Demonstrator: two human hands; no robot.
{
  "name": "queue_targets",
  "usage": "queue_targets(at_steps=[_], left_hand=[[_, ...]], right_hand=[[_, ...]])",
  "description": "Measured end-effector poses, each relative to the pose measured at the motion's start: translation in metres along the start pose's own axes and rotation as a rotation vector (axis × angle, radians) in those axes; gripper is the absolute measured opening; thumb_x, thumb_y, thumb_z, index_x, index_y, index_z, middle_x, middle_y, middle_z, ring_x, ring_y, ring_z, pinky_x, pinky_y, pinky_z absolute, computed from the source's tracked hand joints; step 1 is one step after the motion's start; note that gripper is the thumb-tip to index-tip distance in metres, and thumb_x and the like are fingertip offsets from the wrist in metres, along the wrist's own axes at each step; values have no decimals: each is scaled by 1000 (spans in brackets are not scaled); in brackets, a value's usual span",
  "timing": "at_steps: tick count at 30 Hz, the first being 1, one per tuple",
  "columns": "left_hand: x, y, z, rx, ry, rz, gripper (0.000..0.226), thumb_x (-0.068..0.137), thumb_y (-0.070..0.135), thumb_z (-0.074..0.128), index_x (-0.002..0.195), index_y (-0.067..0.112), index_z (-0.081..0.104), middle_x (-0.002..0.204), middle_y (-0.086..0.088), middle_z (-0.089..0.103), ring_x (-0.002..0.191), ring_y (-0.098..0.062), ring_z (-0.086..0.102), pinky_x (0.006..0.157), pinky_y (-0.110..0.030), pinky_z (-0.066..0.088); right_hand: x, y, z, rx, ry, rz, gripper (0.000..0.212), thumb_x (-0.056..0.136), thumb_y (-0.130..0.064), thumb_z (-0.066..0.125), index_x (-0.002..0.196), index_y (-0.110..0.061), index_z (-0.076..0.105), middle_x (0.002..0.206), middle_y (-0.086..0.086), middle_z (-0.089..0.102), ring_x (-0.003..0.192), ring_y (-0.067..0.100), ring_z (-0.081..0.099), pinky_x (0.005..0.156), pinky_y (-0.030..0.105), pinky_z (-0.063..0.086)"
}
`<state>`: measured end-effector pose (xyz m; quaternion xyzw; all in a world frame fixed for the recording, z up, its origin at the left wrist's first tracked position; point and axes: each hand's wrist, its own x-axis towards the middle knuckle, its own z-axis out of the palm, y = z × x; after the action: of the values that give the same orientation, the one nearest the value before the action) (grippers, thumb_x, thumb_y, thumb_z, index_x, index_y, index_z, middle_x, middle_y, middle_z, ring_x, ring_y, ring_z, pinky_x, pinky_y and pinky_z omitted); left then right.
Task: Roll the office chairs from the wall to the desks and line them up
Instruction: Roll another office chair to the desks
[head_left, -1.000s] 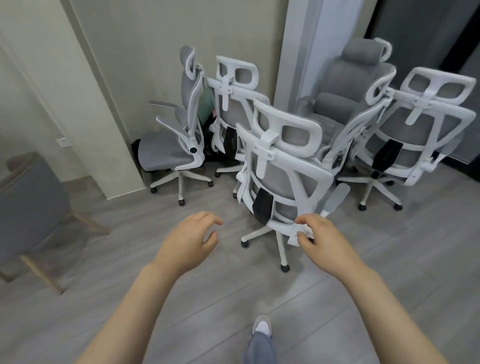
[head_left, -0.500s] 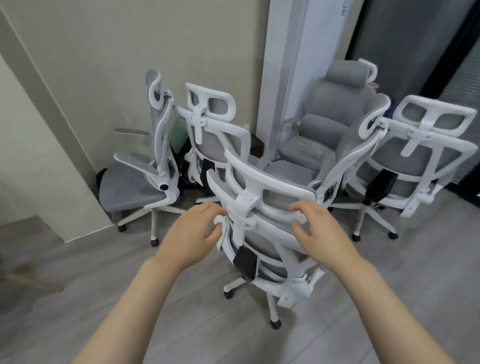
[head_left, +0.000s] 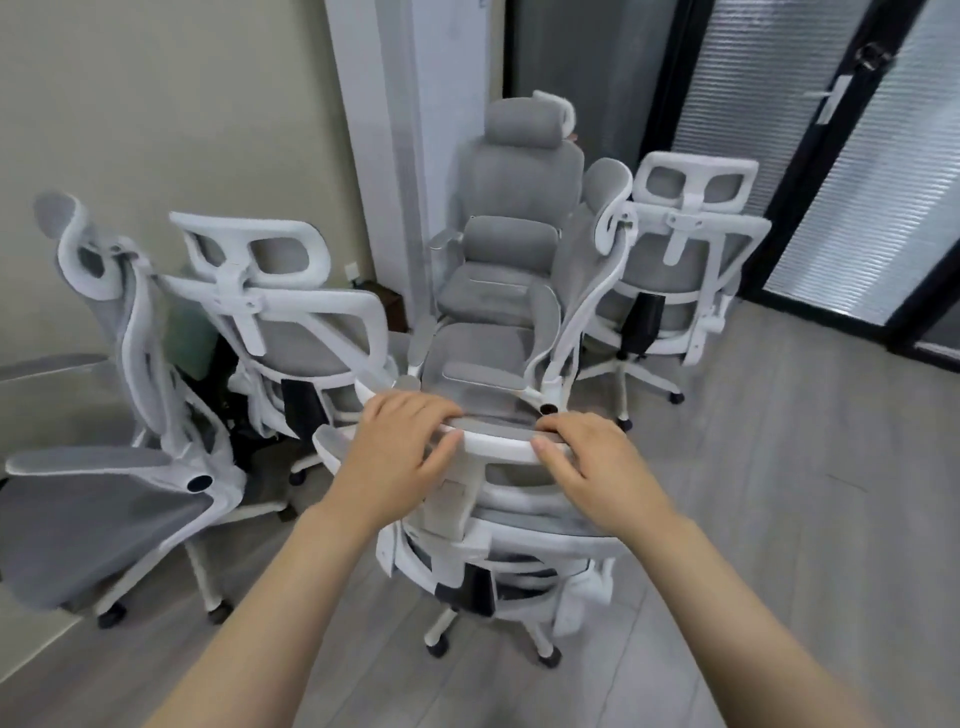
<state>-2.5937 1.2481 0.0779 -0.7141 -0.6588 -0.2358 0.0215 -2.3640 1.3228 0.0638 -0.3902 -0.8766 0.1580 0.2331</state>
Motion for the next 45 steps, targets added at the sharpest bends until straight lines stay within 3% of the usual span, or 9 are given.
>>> queue_targets(at_steps=[4,11,16,21,26,35,45], left_hand=[[6,-3,17,-66,129,72,31,94,42,37,94,29,65,91,18,59,93,-7,51,93,-26,27],[-3,19,50,-68,416,179,30,89,32,44,84,24,73,82,10,67,79,-16,56,84,-31,30],[-15,52,67,-70,431,281,32,91,33,44,95,28,74,90,11,68,86,-15,55,86,-34,32],[-25,88,80,-72,426,352,33,91,33,42,101,30,74,91,12,68,85,-15,57,89,-36,31],[-35,114,84,-121,474,427,34,88,32,43,96,28,75,89,11,70,84,-14,55,89,-34,30],[-63,188,94,-241,468,514,34,83,31,43,89,25,76,85,9,70,82,-14,53,85,-36,31],[-109,295,108,-385,400,656,36,85,32,41,83,25,76,83,9,69,81,-13,51,84,-33,30]], right_hand=[[-16,-2,2,35,80,61,32,96,-46,36,99,-26,61,85,-22,52,83,1,45,82,22,32],[-45,-3,-1,73,230,200,32,94,-35,37,88,-19,64,81,-10,61,82,7,49,83,14,32],[-75,6,-16,82,338,302,38,91,-33,35,90,-15,69,81,-22,56,83,1,48,82,5,31],[-112,16,-31,65,415,360,38,91,-31,36,87,-14,69,80,-12,61,83,4,50,80,8,33],[-154,17,-41,47,438,376,35,94,-28,37,85,-16,68,76,-27,51,82,-6,50,80,9,32],[-252,13,-64,-11,514,491,32,97,-28,35,84,-18,64,74,-10,55,77,7,50,82,20,36],[-376,5,-93,-115,699,665,34,97,-27,33,84,-18,63,78,-11,57,78,5,50,79,22,36]])
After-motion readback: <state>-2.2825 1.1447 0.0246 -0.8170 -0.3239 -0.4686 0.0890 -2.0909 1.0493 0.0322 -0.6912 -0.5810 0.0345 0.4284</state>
